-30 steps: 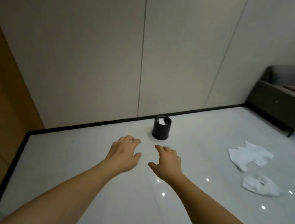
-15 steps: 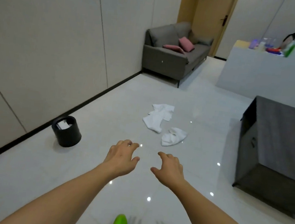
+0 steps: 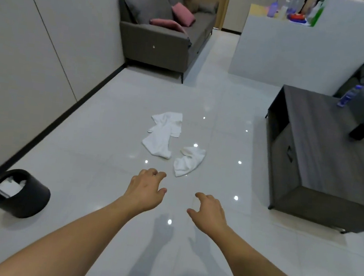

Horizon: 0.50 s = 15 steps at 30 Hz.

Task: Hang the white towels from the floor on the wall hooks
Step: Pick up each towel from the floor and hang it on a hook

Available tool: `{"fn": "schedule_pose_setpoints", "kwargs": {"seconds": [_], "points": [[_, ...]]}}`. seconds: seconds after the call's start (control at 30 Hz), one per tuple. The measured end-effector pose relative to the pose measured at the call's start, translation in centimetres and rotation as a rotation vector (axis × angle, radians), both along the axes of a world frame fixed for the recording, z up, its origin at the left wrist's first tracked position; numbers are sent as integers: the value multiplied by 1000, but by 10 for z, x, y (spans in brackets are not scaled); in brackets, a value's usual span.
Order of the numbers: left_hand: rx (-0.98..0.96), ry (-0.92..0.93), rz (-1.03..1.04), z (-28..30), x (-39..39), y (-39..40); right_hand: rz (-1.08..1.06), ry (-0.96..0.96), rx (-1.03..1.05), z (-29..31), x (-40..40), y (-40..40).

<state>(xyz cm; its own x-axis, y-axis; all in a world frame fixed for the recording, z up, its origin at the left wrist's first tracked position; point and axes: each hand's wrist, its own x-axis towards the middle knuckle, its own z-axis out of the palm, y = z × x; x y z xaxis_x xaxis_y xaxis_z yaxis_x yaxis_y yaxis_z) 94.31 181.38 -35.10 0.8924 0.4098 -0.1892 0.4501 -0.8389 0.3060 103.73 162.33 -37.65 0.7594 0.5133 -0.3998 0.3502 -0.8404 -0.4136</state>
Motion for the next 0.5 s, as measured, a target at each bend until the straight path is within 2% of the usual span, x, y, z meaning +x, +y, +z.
{"fn": "schedule_pose_setpoints", "kwargs": {"seconds": [0.23,0.5], "points": [[-3,78,-47,-39,105,54,-24,64,-33,-40,104,52],[-25,198,9,-83,242,119,-24,202,-23,-95,258,123]]}}
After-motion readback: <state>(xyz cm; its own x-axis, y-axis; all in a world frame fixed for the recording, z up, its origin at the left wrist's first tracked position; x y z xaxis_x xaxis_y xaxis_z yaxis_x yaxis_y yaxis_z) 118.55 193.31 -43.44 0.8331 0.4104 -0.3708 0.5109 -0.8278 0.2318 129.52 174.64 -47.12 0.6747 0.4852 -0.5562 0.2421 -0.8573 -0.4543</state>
